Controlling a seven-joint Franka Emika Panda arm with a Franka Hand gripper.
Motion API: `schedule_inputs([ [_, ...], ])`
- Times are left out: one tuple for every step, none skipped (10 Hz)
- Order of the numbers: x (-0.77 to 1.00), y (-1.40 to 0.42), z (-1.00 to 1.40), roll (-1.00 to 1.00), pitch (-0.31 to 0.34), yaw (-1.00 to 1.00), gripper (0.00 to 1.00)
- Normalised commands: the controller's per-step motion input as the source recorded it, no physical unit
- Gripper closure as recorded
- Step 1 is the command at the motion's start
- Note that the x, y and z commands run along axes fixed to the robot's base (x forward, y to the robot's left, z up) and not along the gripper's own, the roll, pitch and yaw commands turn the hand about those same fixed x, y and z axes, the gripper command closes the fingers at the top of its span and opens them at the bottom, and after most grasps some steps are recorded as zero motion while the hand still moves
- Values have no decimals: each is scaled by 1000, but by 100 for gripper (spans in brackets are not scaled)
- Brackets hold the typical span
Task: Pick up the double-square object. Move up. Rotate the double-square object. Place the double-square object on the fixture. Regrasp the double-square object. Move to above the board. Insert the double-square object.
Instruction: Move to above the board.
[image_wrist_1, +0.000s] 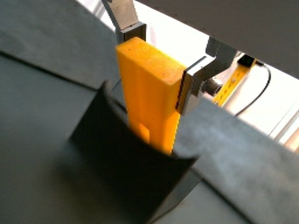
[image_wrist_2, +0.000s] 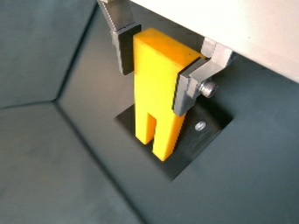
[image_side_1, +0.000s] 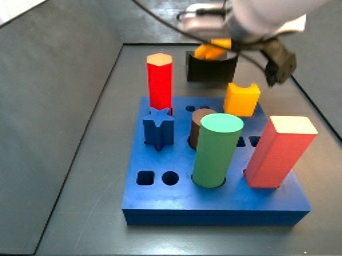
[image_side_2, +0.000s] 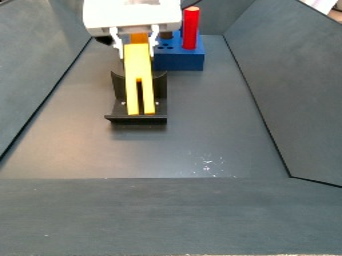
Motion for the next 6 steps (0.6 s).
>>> schedule_inputs([
  [36, 169, 1000, 243, -87, 198, 100],
  [35, 156, 1000, 143, -108, 138, 100],
  [34, 153, 1000, 82, -113, 94, 100],
  [29, 144, 1000, 25, -111, 29, 100],
  [25, 140, 1000, 8, -107, 2, 100],
  [15, 131, 1000, -17, -89, -42, 100],
])
